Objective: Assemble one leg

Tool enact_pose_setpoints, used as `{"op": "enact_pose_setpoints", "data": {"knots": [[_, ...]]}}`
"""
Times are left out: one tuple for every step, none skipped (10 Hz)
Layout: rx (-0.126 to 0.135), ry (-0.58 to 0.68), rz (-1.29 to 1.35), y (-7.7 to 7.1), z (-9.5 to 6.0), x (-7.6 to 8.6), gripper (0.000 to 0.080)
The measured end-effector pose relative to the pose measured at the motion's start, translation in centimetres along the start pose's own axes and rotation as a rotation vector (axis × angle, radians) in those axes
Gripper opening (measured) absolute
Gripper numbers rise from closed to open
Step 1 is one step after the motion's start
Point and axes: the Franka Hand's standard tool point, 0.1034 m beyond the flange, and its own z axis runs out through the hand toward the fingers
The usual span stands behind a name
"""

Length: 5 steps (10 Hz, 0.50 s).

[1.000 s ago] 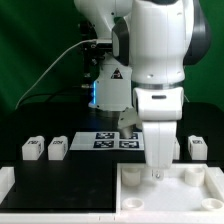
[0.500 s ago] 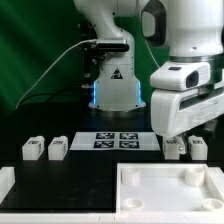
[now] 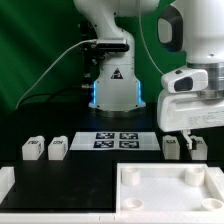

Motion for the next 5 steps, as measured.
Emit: {"op": "enact_pose_setpoints", "data": {"knots": [[-0.009, -0.031, -0.046, 0.5, 0.4, -0.6, 0.0649], [0.001, 0.023, -0.083, 0.7, 0.7, -0.8, 0.0649], [-0.009, -0.027, -0.088, 0.9, 0.8, -1.5, 0.0649], [-0.024, -0.123, -0.091, 1.0, 0.7, -1.6, 0.0649], [-0.036, -0.223, -0.088, 1.1, 0.5, -1.7, 0.0649]]}}
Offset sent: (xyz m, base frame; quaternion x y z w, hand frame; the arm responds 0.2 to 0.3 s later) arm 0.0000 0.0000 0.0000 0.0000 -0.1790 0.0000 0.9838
